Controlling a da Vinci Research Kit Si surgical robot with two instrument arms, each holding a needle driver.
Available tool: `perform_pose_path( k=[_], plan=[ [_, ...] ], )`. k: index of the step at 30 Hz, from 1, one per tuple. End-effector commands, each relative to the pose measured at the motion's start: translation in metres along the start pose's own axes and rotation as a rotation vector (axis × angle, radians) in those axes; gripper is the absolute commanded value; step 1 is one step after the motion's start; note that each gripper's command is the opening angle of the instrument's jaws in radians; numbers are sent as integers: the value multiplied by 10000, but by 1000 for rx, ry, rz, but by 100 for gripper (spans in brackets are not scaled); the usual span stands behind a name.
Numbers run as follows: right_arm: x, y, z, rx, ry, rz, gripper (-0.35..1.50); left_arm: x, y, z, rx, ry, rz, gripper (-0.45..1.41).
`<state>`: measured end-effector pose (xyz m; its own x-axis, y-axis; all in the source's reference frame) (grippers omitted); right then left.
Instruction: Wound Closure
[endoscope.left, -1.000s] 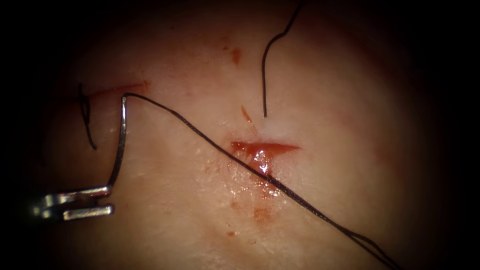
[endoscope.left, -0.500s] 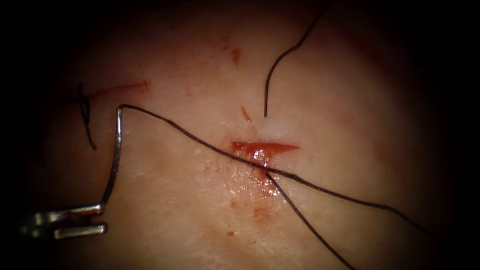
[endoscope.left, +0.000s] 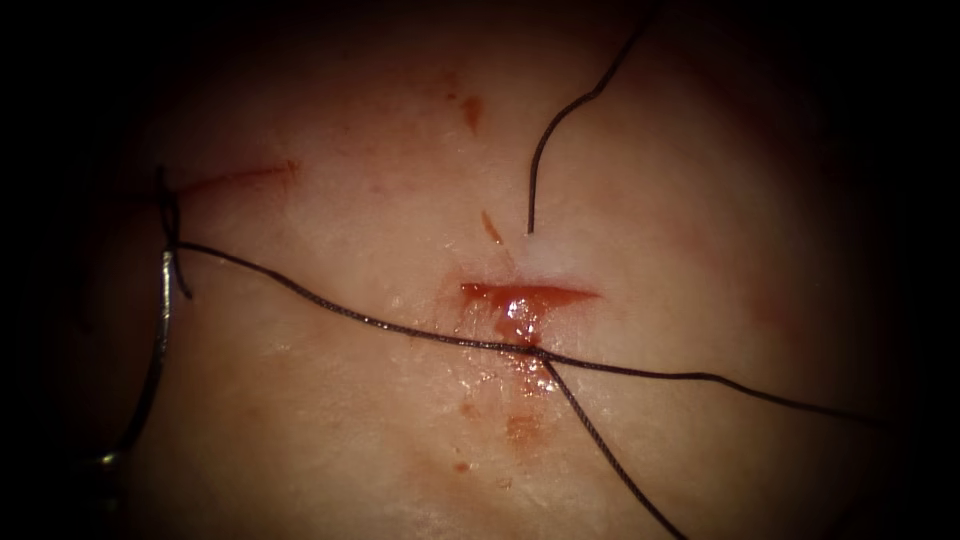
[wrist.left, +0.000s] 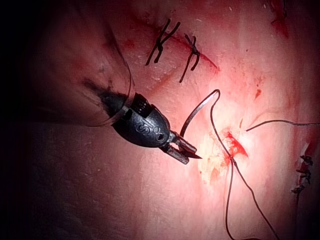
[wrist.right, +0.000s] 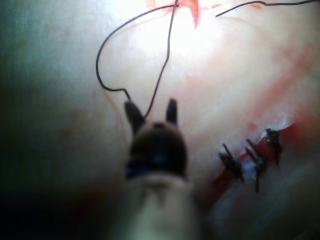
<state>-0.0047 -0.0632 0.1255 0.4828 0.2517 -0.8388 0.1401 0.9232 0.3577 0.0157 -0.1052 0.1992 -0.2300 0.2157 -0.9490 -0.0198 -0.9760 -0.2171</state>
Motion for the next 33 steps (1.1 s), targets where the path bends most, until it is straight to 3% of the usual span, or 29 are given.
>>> perform_pose_path(
  k=[1, 2, 5, 8, 9, 11, 13, 14, 15, 16, 17, 20, 21, 23, 24, 33],
  plan=[
    [0, 4, 4, -3, 47, 26, 114, -2, 8, 9, -14, 9, -3, -45],
    [11, 13, 8, -48, 129, 88, 114, 5, 12, 18, -46, 34, -2, -45],
    [29, 29, 29, -121, 185, 124, 114, 15, 17, 38, -94, 73, 5, -45],
    [51, 57, 75, -204, 173, 155, 114, 28, 24, 64, -145, 108, 19, -45],
    [51, 57, 75, -204, 173, 155, 114, 28, 24, 64, -145, 108, 19, -45],
    [65, 84, 113, -265, 157, 120, 114, 40, 27, 77, -177, 130, 25, -45],
    [72, 103, 141, -307, 129, 63, 114, 49, 30, 80, -199, 144, 27, -45],
    [72, 103, 141, -307, 129, 63, 114, 49, 30, 80, -199, 144, 27, -45],
    [76, 117, 165, -322, 102, 16, 116, 56, 31, 81, -207, 156, 27, -45],
    [76, 117, 165, -322, 102, 16, 116, 56, 31, 81, -207, 156, 27, -45],
    [74, 128, 194, -319, 97, -18, 113, 62, 32, 79, -211, 162, 22, -45],
    [62, 138, 236, -284, 104, -89, 109, 64, 32, 77, -206, 171, 3, -45],
    [49, 139, 263, -282, 101, -127, 109, 63, 31, 78, -205, 169, -15, -45],
    [43, 138, 274, -281, 101, -136, 109, 62, 30, 80, -205, 168, -20, -45],
    [29, 135, 298, -290, 92, -173, 106, 60, 31, 84, -203, 167, -24, -45],
    [-4, 112, 344, -279, 49, -269, 101, 59, 28, 99, -203, 169, -34, -45]
  ],
)
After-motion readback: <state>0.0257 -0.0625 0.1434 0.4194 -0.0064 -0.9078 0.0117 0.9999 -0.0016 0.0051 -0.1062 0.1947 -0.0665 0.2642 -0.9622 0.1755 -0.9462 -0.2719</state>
